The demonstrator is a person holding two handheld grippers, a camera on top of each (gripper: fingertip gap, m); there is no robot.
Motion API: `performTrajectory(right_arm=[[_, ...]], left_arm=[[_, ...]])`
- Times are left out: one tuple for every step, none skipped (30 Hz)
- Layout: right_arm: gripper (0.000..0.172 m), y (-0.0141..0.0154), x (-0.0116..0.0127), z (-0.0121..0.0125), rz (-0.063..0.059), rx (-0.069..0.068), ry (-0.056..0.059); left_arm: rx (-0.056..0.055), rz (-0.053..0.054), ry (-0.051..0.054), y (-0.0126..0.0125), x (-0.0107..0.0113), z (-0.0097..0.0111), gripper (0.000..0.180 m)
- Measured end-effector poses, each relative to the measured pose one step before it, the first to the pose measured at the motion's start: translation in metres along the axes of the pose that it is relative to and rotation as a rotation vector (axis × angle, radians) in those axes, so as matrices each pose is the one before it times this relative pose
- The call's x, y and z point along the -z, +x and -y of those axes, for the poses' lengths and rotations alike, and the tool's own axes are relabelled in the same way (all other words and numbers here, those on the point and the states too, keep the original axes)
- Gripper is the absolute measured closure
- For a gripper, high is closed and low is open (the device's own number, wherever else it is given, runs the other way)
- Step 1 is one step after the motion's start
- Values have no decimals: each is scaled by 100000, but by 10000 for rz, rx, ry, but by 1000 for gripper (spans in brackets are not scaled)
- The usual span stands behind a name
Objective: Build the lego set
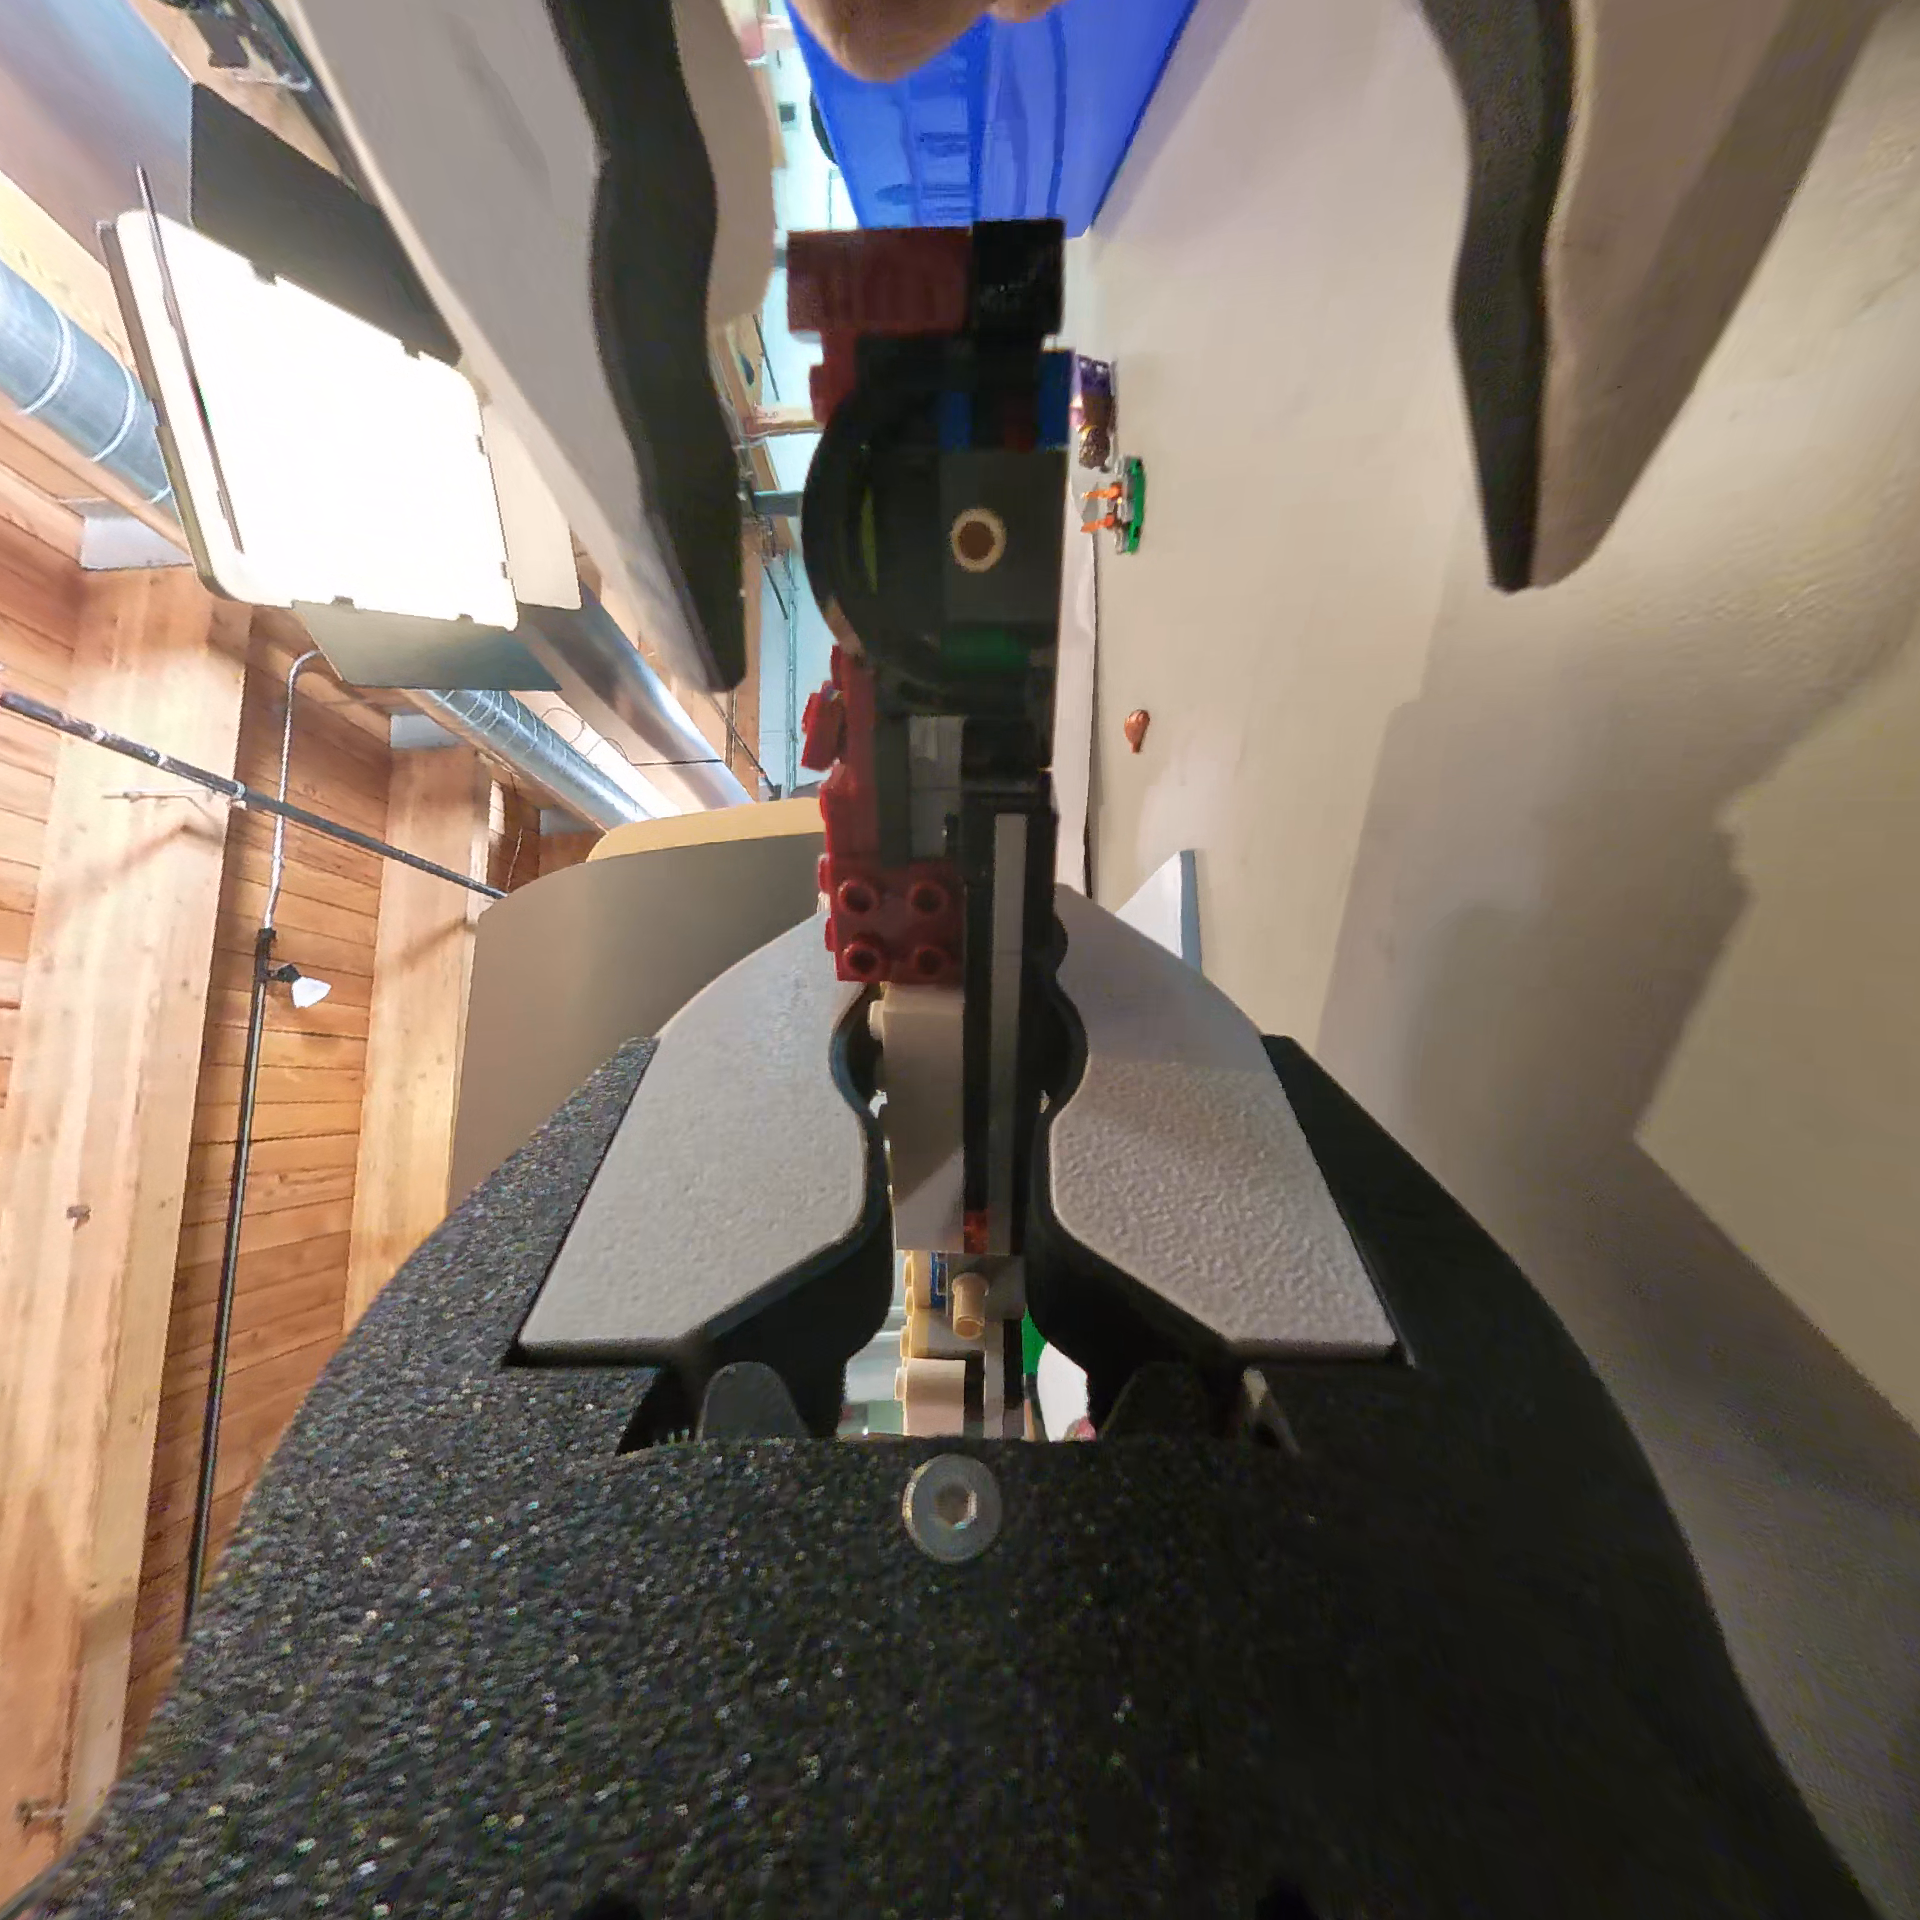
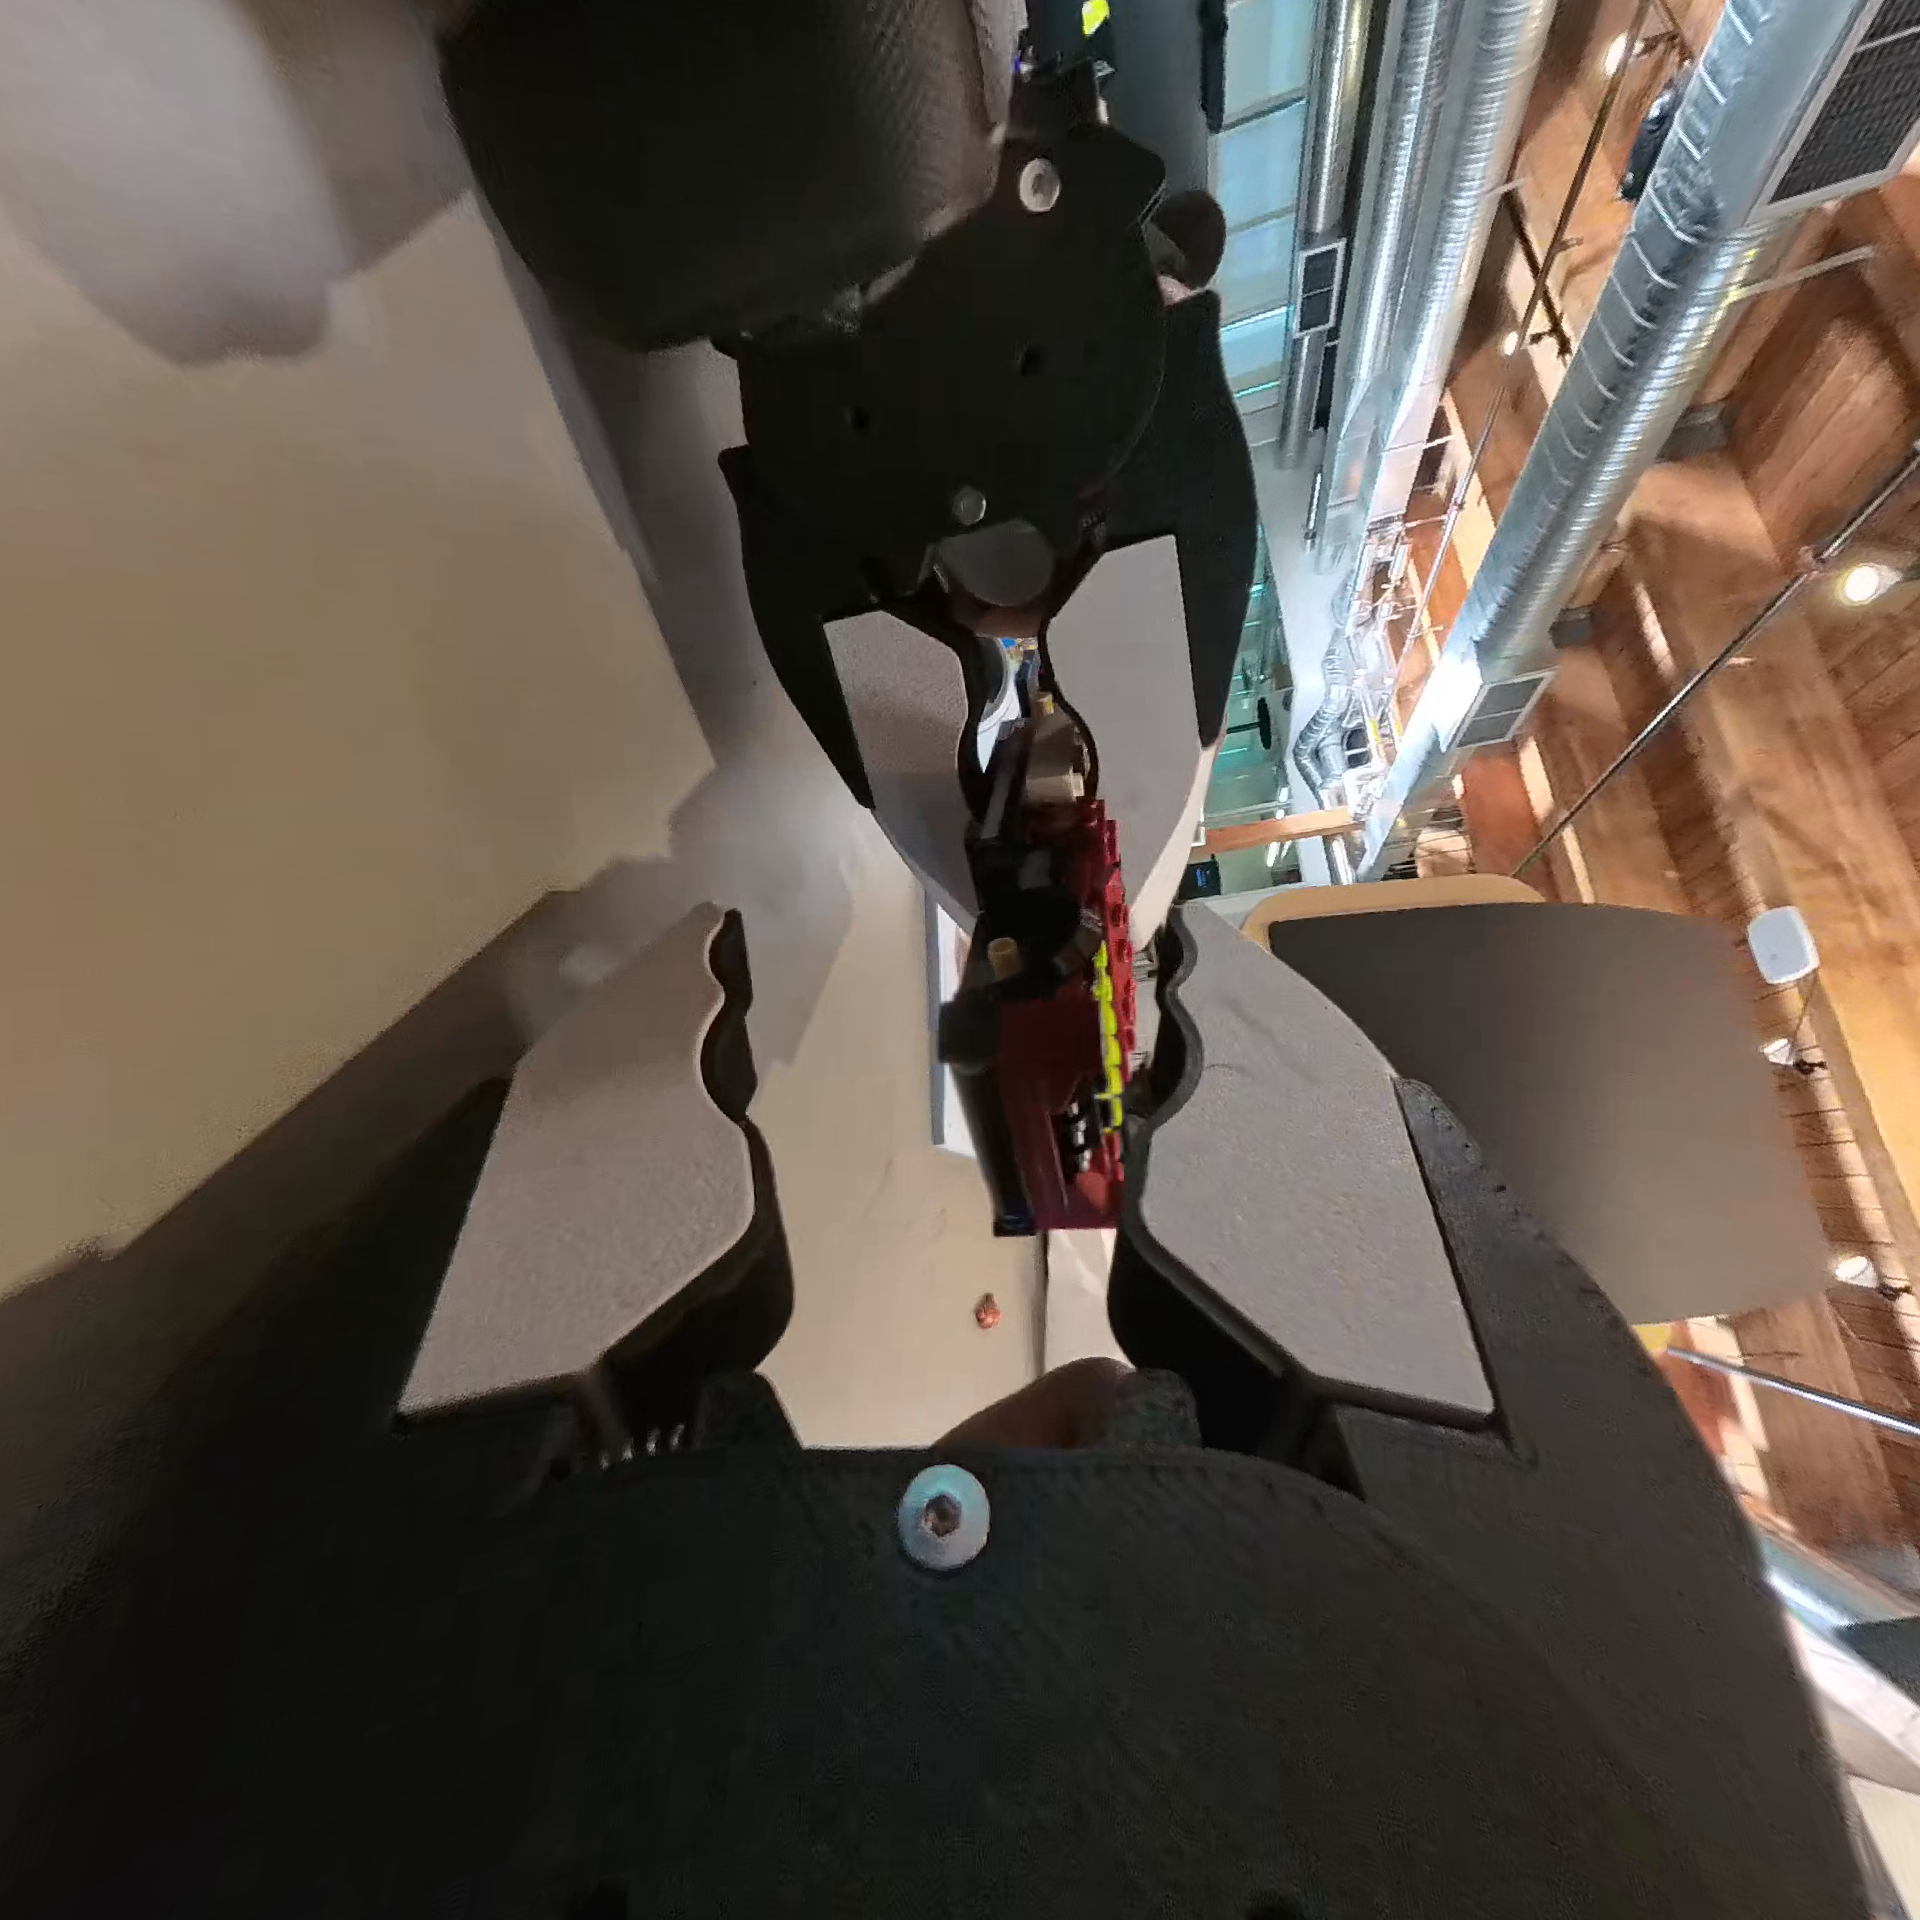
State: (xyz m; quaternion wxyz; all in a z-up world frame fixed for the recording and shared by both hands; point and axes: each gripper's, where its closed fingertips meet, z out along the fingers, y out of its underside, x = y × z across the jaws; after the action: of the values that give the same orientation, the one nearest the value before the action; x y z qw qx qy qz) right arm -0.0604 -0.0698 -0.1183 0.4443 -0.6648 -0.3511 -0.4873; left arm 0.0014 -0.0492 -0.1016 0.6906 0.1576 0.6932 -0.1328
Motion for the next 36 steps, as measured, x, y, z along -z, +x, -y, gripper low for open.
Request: performTrajectory(right_arm=[[96, -14, 26, -70, -3, 67, -28], [96, -88, -15, -74, 54, 0, -29], [98, -52, -35, -108, 35, -15, -32], [98, 40, -42, -165, -31, 4, -45], [99, 65, -53, -201, -48, 24, -49], [101, 8, -65, -247, -9, 35, -73], [103, -47, -98, -284, 25, 51, -95], [104, -36, -81, -218, 3, 62, -72], [105, -20, -76, -138, -1, 51, -41], [107, -26, -36, -36, 19, 23, -2], [109, -40, -41, 8, 21, 0, 17], [111, -65, -66, -57, 36, -20, -28], [112, -63, -67, -84, 42, -39, -52], [113, -8, -48, -72, 18, -32, -37], [114, 17, -34, -82, -3, -8, -35], [115, 20, -29, -75, 5, -1, -28], [116, -7, -25, -27, 12, -2, -7], [117, -6, -59, -19, 4, -4, -12], [118, -6, -71, -18, 4, -3, -27], [118, 7, -81, 3, -8, -4, -21], [118, 2, -77, -18, -15, 1, -25], [119, -13, -78, -46, -12, 22, -35], [120, -30, -45, -29, -13, 49, -14], [121, 13, -2, 9, -32, 60, 18], [122, 53, 5, 19, -50, 57, 26], [123, 53, 8, 28, -43, 45, 19], [124, 38, -1, 26, -25, 26, 18], [124, 32, -18, 37, -16, 17, 19], [125, 34, 1, 27, -13, 27, 17], [126, 40, -2, 28, -21, 36, 20], [126, 72, 17, 18, -37, 36, 27], [127, 83, 11, 26, -37, 24, 27], [127, 73, 23, 25, -30, 13, 18], [127, 93, 20, 43, -49, 22, 26], [127, 129, 19, 76, -71, 37, 37], [127, 78, 12, 43, -37, 38, 14]], left_arm=[[1, -55, 15, 98, -108, 119, 155], [43, -55, 18, 53, 2, 16, 155], [26, -53, 0, 66, -57, 6, 155], [-21, -61, -31, 83, -78, -62, 155], [-40, -40, -33, 60, -100, -85, 155], [-18, -44, -7, 81, -101, -43, 155], [39, -52, 20, 95, 4, 34, 155], [62, -52, 32, 84, -231, -29, 155], [37, -67, 25, 127, -173, -13, 155], [3, -43, 22, 105, -254, -31, 155], [-17, -41, 23, 100, -238, -44, 155], [-15, -44, 24, 85, -220, -58, 155], [19, -70, 11, 233, -26, 13, 155], [45, -56, 19, 106, -126, 7, 155], [34, -26, 32, 75, -60, 48, 155], [29, -14, 23, -15, -51, 66, 155], [35, -14, 12, -8, -13, 131, 155], [19, -11, 11, -13, -13, 153, 155], [8, -17, 14, 4, -49, 131, 155], [6, -14, -3, 8, -45, 29, 155], [-8, -19, -23, 9, -90, -13, 155], [-16, -35, -28, 113, 12, -36, 155], [-13, -34, -24, 32, -113, -35, 155], [-6, -15, 8, 54, 64, -77, 155], [1, -3, 11, -2, 26, -58, 155], [14, -2, -8, -40, -10, 12, 155], [4, -14, -4, 25, 133, 0, 155], [-8, -7, 4, 3, -6, 36, 155], [-12, -15, 12, -7, 7, 10, 155], [-9, -16, 16, 5, -19, -104, 155], [7, 6, 18, 27, -23, -34, 155], [27, 5, 21, -40, 54, 34, 155], [22, 3, 17, -5, 26, 39, 155], [12, 14, 14, -38, 1, -22, 155], [16, -1, 27, -167, 177, 227, 155], [-6, 0, 21, -17, 49, 35, 155]])
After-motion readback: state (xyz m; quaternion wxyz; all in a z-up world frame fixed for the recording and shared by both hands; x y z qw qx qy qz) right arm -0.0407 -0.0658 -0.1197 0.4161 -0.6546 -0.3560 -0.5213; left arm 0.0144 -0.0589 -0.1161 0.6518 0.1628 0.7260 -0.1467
